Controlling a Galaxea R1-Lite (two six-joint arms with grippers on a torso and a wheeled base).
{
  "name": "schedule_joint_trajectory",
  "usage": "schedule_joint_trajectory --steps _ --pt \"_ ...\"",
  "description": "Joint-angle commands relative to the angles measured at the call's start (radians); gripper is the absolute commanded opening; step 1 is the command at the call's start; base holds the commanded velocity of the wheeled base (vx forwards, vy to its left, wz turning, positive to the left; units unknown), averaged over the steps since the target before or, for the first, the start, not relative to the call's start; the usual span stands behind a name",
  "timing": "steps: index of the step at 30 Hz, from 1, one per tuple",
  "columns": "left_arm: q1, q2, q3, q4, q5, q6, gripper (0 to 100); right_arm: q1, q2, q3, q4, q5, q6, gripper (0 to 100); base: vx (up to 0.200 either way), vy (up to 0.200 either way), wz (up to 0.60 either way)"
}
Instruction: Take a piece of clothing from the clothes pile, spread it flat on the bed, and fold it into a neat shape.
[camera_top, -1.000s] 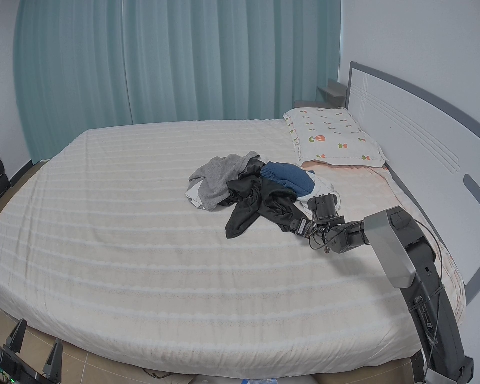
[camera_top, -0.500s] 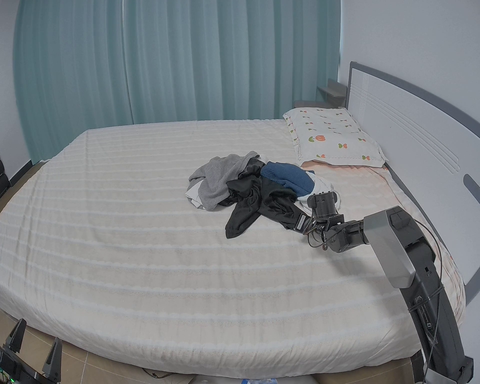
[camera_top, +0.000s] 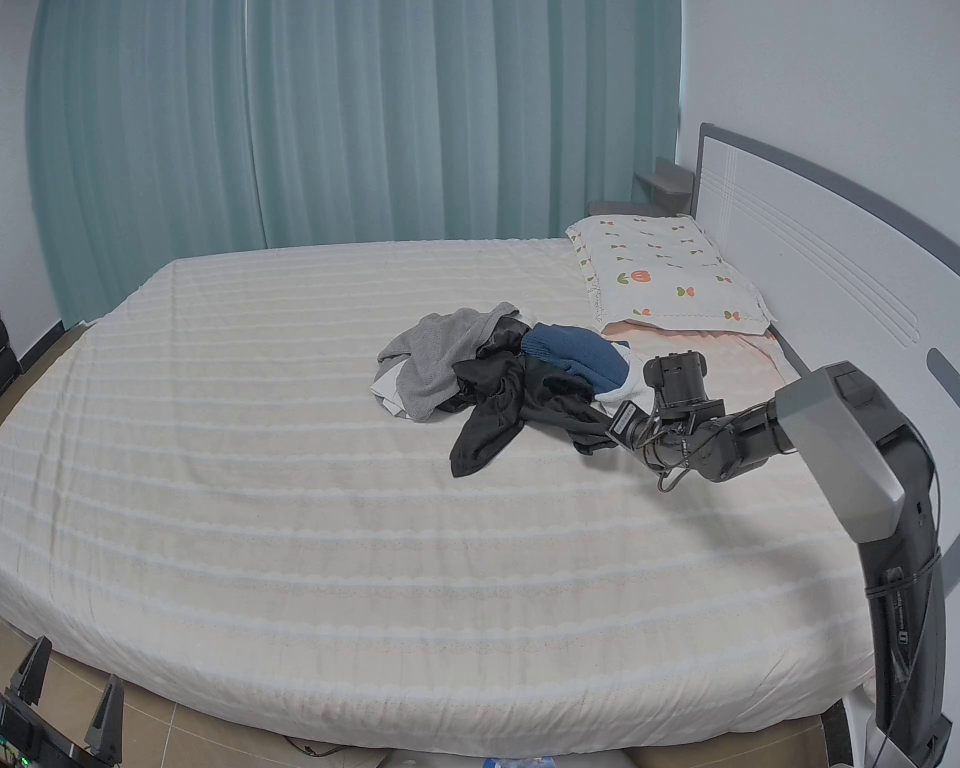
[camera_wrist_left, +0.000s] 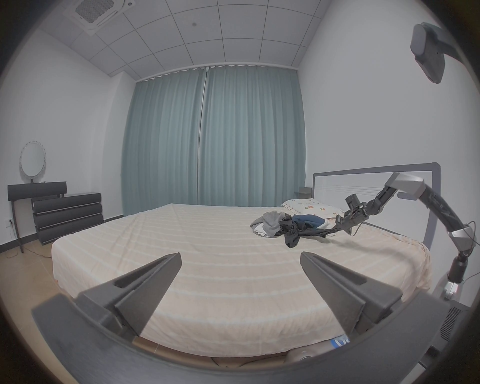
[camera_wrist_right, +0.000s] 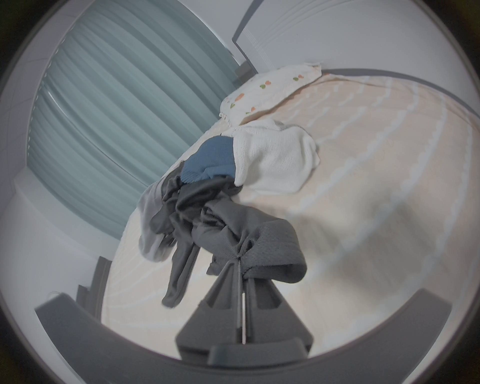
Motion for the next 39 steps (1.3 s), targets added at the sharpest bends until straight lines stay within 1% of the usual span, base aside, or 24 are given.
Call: schedule_joint_trajectory --steps 1,2,3,4,5,10,11,12,13,14,15,17,19,20,22,24,25,27,29,31,34,35,36,39 --pt "-0.001 -0.018 0.015 0.0 -0.007 0.031 100 0.008 -0.411 0.44 -0.175 0.175 0.106 0 0.0 0.0 0.0" --pt "-0.001 -0.018 0.016 0.0 -0.007 0.033 100 0.008 -0.417 0.449 -0.18 0.178 0.107 0 0.0 0.0 0.0" --pt "-0.001 -0.018 0.016 0.0 -0.008 0.033 100 0.015 -0.494 0.546 -0.249 0.212 0.101 0 0.0 0.0 0.0" --pt "-0.001 -0.018 0.016 0.0 -0.007 0.035 100 0.018 -0.506 0.558 -0.261 0.215 0.101 0 0.0 0.0 0.0" --pt "-0.001 -0.018 0.015 0.001 -0.008 0.028 100 0.035 -0.569 0.611 -0.321 0.227 0.098 0 0.0 0.0 0.0" --pt "-0.001 -0.018 0.013 -0.008 -0.008 0.022 100 0.064 -0.751 0.66 -0.327 0.231 0.068 0 0.0 0.0 0.0" --pt "-0.001 -0.017 -0.025 -0.031 -0.016 0.001 100 0.067 -0.782 0.666 -0.326 0.231 0.058 0 0.0 0.0 0.0" --pt "-0.009 -0.003 -0.108 -0.065 -0.025 -0.038 100 0.07 -0.807 0.67 -0.329 0.231 0.049 0 0.0 0.0 0.0" --pt "-0.026 0.039 -0.22 -0.085 -0.045 -0.102 100 0.074 -0.833 0.677 -0.329 0.233 0.043 0 0.0 0.0 0.0" --pt "-0.05 0.094 -0.301 -0.077 -0.063 -0.153 100 0.085 -0.854 0.681 -0.329 0.235 0.037 0 0.0 0.0 0.0" --pt "-0.07 0.141 -0.349 -0.06 -0.079 -0.162 100 0.099 -0.866 0.683 -0.329 0.236 0.031 0 0.0 0.0 0.0" --pt "-0.081 0.2 -0.398 -0.022 -0.095 -0.11 100 0.128 -0.88 0.681 -0.332 0.231 0.008 0 0.0 0.0 0.0" --pt "-0.086 0.258 -0.398 0.012 -0.099 -0.068 100 0.15 -0.9 0.672 -0.333 0.222 -0.023 0 0.0 0.0 0.0" --pt "-0.086 0.258 -0.398 0.012 -0.099 -0.068 100 0.15 -0.9 0.672 -0.333 0.222 -0.023 0 0.0 0.0 0.0" --pt "-0.087 0.393 -0.39 0.035 -0.1 -0.051 100 0.17 -0.954 0.677 -0.327 0.225 -0.058 0 0.0 0.0 0.0" --pt "-0.084 0.448 -0.41 0.024 -0.089 -0.05 100 0.196 -0.978 0.684 -0.323 0.225 -0.058 0 0.0 0.0 0.0" --pt "-0.086 0.511 -0.435 0.013 -0.1 -0.051 100 0.223 -0.995 0.692 -0.321 0.222 -0.058 0 0.0 0.0 0.0" --pt "-0.09 0.566 -0.439 0.007 -0.105 -0.048 100 0.239 -1.006 0.689 -0.323 0.222 -0.061 0 0.0 0.0 0.0" --pt "-0.121 0.654 -0.441 -0.013 -0.112 -0.022 100 0.268 -1.011 0.666 -0.326 0.221 -0.066 0 0.0 0.0 0.0" --pt "-0.174 0.749 -0.443 -0.057 -0.117 0.001 100 0.274 -1.021 0.618 -0.324 0.221 -0.078 0 0.0 0.0 0.0" --pt "-0.228 0.879 -0.439 -0.158 -0.115 -0.004 100 0.275 -1.04 0.558 -0.323 0.228 -0.075 0 0.0 0.0 0.0" --pt "-0.228 0.879 -0.439 -0.158 -0.115 -0.004 100 0.275 -1.04 0.558 -0.323 0.228 -0.075 0 0.0 0.0 0.0" --pt "-0.256 0.977 -0.439 -0.212 -0.112 -0.004 100 0.289 -1.031 0.574 -0.324 0.222 -0.086 0 0.0 0.0 0.0" --pt "-0.323 1.108 -0.449 -0.277 -0.108 -0.01 100 0.285 -1.035 0.54 -0.336 0.219 -0.109 0 0.0 0.0 0.0"
